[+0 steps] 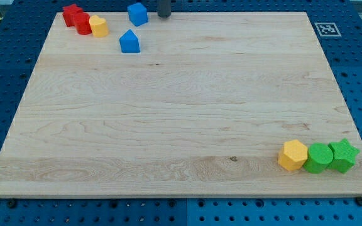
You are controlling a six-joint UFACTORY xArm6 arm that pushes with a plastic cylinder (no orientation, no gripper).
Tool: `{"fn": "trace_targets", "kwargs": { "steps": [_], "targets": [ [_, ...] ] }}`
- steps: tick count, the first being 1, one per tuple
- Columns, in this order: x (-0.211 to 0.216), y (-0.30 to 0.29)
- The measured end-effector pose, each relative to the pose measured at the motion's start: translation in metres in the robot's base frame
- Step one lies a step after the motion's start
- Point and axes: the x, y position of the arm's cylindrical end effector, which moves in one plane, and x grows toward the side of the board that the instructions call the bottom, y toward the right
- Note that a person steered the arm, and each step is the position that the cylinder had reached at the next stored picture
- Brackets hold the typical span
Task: Push blue blocks into yellow heart
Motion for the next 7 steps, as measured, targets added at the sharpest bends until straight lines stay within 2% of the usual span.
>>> {"fn": "trace_targets", "kwargs": {
  "steps": [1, 2, 3, 4, 6, 7],
  "targets": [
    [-0.001, -0.038],
    [-0.001, -0.102],
    [-0.001, -0.134],
    [-0.001, -0.127],
    [0.001, -0.043],
    [0.022, -0.050]
  ]
}}
